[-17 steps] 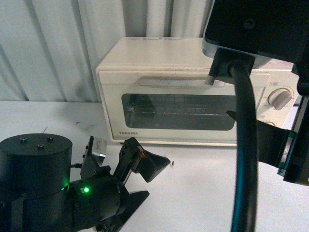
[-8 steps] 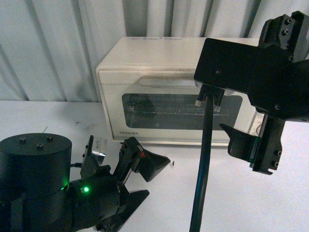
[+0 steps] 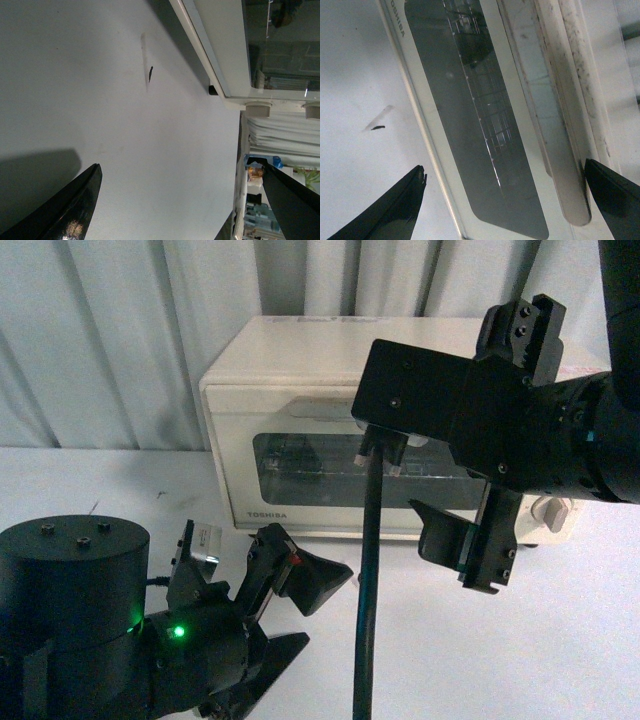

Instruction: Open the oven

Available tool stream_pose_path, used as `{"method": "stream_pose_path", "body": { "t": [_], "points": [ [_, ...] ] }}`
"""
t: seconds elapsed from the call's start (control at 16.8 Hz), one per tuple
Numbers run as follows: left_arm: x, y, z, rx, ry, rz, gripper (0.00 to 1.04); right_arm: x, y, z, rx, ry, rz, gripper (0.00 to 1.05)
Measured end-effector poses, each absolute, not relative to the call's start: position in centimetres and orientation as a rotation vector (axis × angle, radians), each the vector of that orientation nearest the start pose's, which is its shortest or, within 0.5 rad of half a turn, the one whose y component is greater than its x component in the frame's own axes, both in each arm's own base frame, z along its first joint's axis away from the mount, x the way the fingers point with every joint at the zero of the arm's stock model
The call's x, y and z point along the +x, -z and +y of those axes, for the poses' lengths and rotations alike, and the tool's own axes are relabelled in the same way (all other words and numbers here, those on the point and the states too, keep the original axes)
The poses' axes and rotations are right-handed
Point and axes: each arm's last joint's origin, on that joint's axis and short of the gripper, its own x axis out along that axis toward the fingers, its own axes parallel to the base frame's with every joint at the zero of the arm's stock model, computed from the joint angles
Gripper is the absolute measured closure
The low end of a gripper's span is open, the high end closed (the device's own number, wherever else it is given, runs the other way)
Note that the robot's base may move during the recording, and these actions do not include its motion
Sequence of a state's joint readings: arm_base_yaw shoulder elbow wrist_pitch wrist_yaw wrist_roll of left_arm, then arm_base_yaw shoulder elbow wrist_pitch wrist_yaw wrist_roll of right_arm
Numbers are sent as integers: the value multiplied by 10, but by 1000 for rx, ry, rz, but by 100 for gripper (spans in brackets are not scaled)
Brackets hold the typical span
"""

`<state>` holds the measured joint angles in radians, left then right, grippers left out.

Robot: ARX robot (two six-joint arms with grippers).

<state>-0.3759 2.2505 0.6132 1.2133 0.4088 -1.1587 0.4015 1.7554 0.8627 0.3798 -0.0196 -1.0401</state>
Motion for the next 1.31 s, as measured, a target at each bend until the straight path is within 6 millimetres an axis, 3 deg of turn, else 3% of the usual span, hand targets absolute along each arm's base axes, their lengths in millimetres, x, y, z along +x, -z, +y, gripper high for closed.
{"method": "stream_pose_path", "body": {
  "t": [0.36, 0.71, 1.01, 1.31],
  "points": [
    [289, -21, -127, -1082, 430, 832, 7, 327, -160, 146, -1088, -678, 262, 7],
    [289, -21, -127, -1083, 431, 833, 7, 284, -164, 143, -1045, -760, 333, 7],
    [289, -21, -127, -1082, 431, 833, 7, 270, -198, 138, -999, -690, 236, 7],
    [289, -21, -127, -1079, 435, 832, 7, 270, -197, 130, -973, -611, 207, 7]
  ]
}}
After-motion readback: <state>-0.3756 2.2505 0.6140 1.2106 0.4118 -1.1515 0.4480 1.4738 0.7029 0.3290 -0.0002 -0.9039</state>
